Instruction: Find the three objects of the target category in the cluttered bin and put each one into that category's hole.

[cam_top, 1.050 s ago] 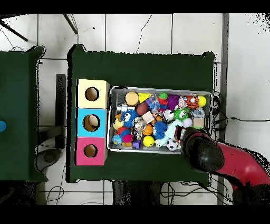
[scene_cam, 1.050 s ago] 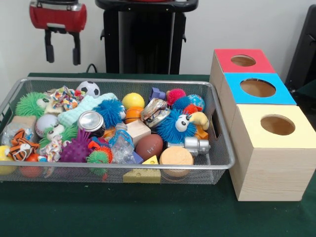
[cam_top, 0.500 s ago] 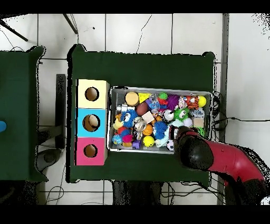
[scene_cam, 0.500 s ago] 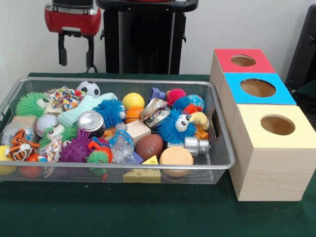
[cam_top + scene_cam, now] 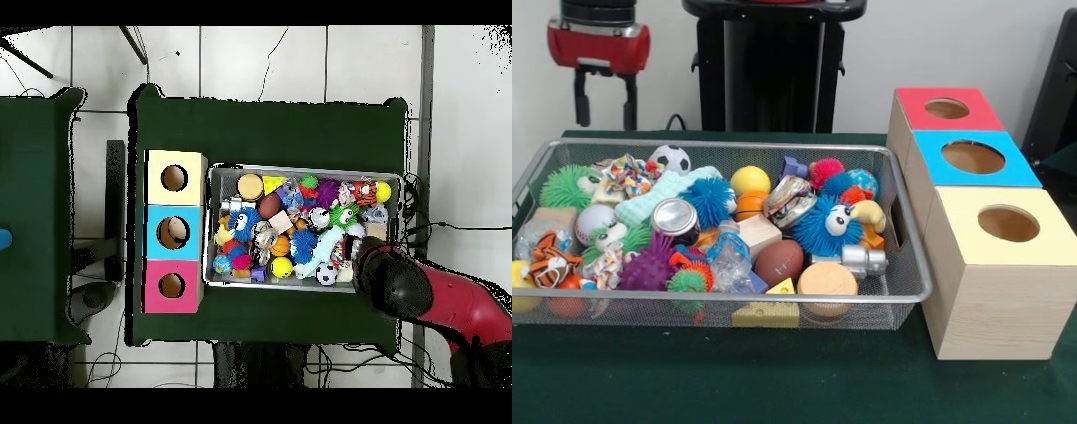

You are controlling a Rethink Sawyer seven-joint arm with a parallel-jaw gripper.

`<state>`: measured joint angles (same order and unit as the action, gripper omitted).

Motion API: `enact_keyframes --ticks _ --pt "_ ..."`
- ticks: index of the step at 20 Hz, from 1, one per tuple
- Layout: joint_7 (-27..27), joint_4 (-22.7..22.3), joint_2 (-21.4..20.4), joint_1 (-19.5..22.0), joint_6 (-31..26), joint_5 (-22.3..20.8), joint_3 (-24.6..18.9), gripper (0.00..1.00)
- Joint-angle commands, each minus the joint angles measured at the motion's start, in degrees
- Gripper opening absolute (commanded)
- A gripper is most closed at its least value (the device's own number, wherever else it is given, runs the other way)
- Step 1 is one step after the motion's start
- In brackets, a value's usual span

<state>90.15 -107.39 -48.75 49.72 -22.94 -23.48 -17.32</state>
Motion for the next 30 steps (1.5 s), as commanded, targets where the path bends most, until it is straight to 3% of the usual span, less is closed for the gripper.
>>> enact_keyframes --ticks 1,5,8,11,16,26,30 --pt "-5.41 4.18 4.78 2.22 -5.9 -3.84 -2.14 1.0" --pt "-3.6 2.91 7.7 1.19 -5.98 -4.34 -0.91 1.0" --pt "-1.72 0.65 10.1 1.39 -2.43 -4.85 -0.43 1.0" --pt "0.01 -2.01 9.55 1.49 0.46 -5.45 0.24 1.0" --pt "0.89 -4.95 7.24 1.99 0.34 -5.43 0.08 1.0" --pt "-1.35 -3.98 8.55 3.13 -2.81 -4.72 -1.27 1.0" --pt "-1.91 -1.16 11.47 3.07 -2.19 -5.48 -1.42 1.0"
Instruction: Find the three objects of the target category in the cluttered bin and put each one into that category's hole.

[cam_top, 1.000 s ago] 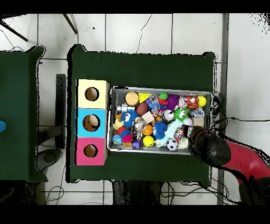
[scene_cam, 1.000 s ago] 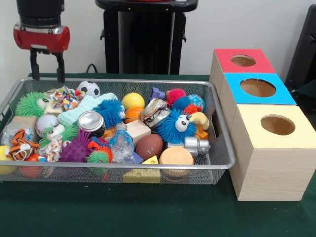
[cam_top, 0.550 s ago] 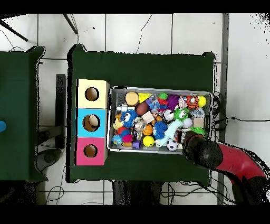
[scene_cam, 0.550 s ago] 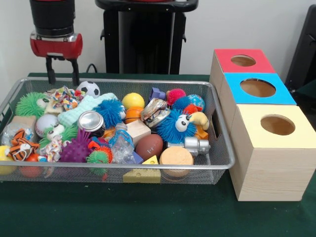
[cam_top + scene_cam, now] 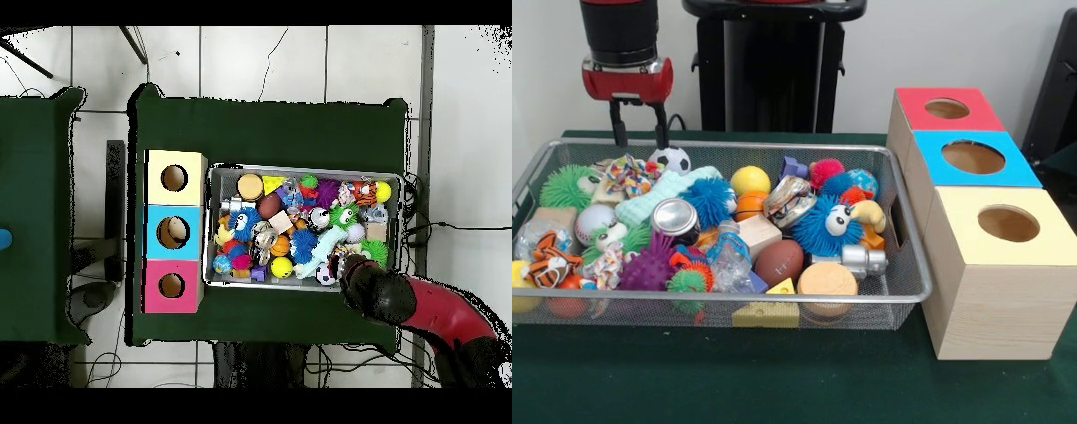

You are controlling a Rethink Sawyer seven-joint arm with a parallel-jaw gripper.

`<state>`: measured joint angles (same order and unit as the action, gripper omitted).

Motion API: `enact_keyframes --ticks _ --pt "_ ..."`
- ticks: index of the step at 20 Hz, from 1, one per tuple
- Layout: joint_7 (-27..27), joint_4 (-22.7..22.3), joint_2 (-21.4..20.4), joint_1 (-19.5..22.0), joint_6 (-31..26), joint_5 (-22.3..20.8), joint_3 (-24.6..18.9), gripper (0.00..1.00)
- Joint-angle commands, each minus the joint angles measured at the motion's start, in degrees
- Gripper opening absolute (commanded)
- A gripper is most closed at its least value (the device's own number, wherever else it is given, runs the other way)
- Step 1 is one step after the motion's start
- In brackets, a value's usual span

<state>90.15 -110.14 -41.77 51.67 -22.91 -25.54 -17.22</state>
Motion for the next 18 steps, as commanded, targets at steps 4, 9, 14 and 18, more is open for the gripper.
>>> enact_keyframes --ticks 4,9,14,18 --pt "-2.33 3.46 6.77 1.24 -1.63 -4.02 -1.57 1.0" --pt "-1.87 4.26 8.44 0.79 -0.18 -4.84 -1.13 1.0" --pt "-4.12 4.02 4.32 0.78 -5.45 -3.32 -2.71 1.0" --pt "-8.68 4.6 -1.67 2.35 -13.56 -0.91 -4.13 1.0"
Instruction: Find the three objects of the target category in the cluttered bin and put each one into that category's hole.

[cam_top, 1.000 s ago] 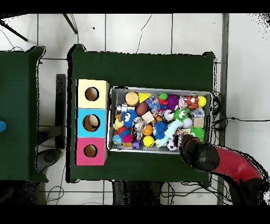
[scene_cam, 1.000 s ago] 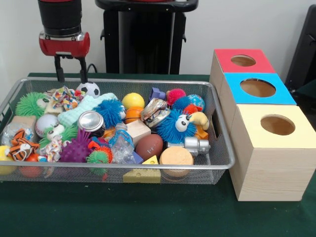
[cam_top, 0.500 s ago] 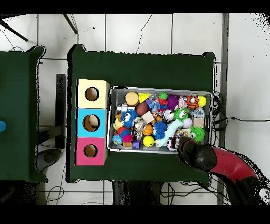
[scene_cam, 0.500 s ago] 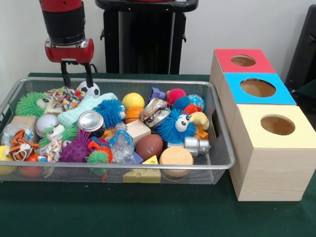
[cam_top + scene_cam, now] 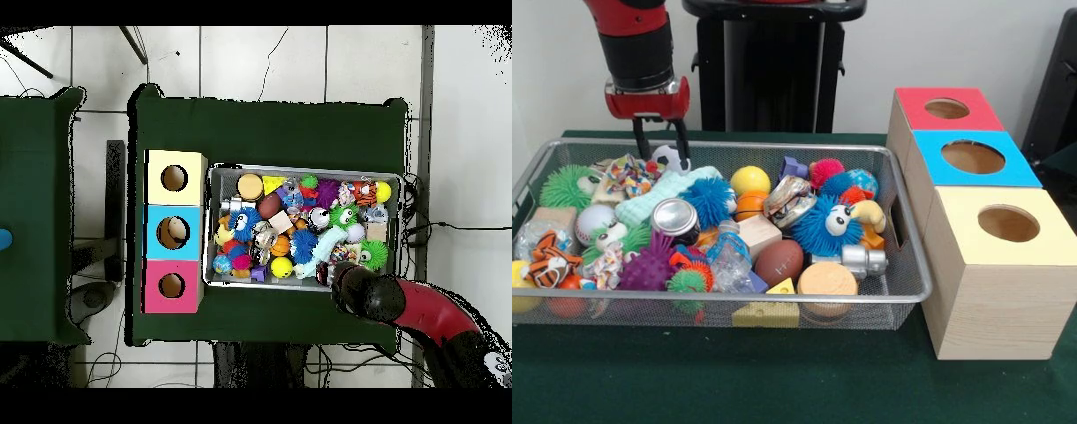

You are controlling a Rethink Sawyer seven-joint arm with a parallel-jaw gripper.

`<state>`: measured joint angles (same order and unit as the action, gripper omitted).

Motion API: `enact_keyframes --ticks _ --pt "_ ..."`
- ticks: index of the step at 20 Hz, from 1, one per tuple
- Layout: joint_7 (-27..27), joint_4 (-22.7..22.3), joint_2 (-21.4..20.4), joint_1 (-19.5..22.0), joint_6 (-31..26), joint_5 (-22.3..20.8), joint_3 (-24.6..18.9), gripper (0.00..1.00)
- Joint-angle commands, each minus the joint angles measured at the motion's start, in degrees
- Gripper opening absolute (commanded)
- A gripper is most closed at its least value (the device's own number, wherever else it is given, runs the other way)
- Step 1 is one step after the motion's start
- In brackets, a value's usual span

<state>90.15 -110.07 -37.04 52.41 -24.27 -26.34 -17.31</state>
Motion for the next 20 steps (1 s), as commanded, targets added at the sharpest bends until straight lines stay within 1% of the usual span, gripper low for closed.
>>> enact_keyframes --ticks 1,4,8,11,12,14,15,16,17,18,20 --pt "-9.52 4.82 -7.28 2.04 -13.53 0.17 -4.4 1.0" --pt "-11.01 6.07 -8.67 2.82 -17.09 0.54 -5.48 1.0" --pt "-10.96 6.74 -9.1 3.57 -19.24 0.28 -6.86 1.0" --pt "-9.36 6.19 -9.29 3.61 -18.85 -0.18 -7.28 1.0" --pt "-7.86 5.44 -9.38 3.26 -17.12 -0.79 -6.91 1.0" --pt "-0.6 2.82 -11.41 0.18 -8.52 -4.55 -3.49 1.0" --pt "3.73 1.94 -12.78 -2.36 -4.4 -6.97 -0.79 1.0" --pt "7.23 1.61 -13.64 -4.76 -2.42 -8.56 1.73 1.0" --pt "9.2 1.82 -14.14 -6.55 -1.85 -9.5 3.5 1.0" --pt "10.42 2.5 -14.32 -8.16 -2.54 -9.94 4.97 1.0" --pt "9.73 4.36 -13.26 -9.64 -6.48 -8.89 6.17 1.0"
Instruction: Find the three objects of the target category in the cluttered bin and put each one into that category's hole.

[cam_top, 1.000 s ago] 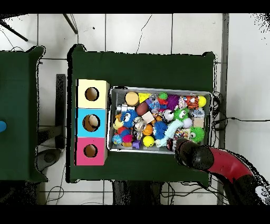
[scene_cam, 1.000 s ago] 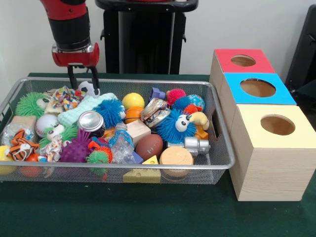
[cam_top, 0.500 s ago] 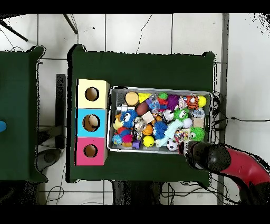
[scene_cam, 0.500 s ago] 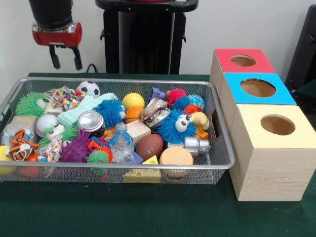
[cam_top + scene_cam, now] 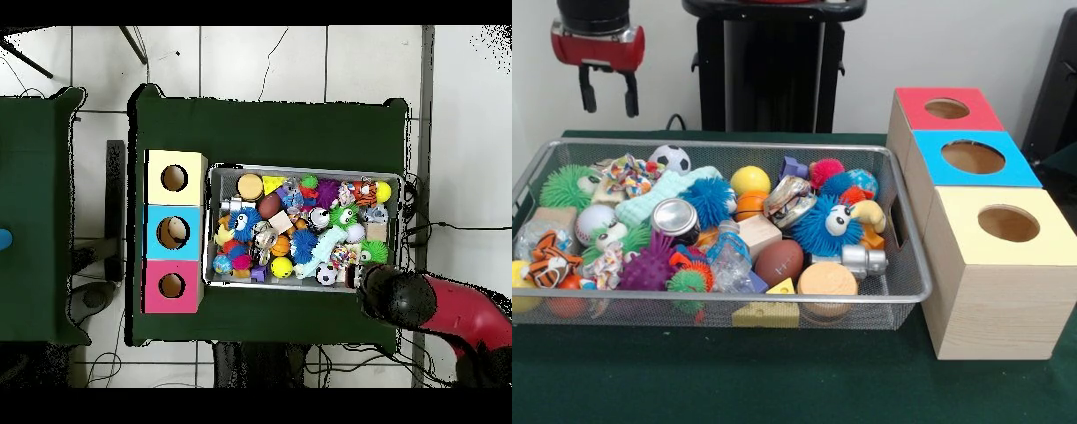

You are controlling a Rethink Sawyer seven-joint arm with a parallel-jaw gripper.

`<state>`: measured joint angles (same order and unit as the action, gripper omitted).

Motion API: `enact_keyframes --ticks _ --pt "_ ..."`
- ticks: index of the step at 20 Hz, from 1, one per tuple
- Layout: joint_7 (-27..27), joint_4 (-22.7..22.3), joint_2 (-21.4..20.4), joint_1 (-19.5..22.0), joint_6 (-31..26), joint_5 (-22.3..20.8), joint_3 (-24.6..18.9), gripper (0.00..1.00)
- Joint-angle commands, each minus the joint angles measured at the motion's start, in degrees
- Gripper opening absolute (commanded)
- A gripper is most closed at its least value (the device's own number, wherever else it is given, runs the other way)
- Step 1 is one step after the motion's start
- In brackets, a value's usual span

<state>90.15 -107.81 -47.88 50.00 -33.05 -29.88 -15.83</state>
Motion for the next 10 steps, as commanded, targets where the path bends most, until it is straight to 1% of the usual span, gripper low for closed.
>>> enact_keyframes --ticks 1,3,6,10 --pt "9.43 2.85 -1.5 -7.91 0.64 -4.69 5.31 1.0" --pt "8.93 4.15 -0.15 -8.97 0.54 -4.36 6.27 1.0" --pt "8.72 4.22 0.76 -9.79 2.22 -3.53 7.58 1.0" --pt "7.92 5.61 2.87 -10.67 2.55 -2.8 8.3 1.0"
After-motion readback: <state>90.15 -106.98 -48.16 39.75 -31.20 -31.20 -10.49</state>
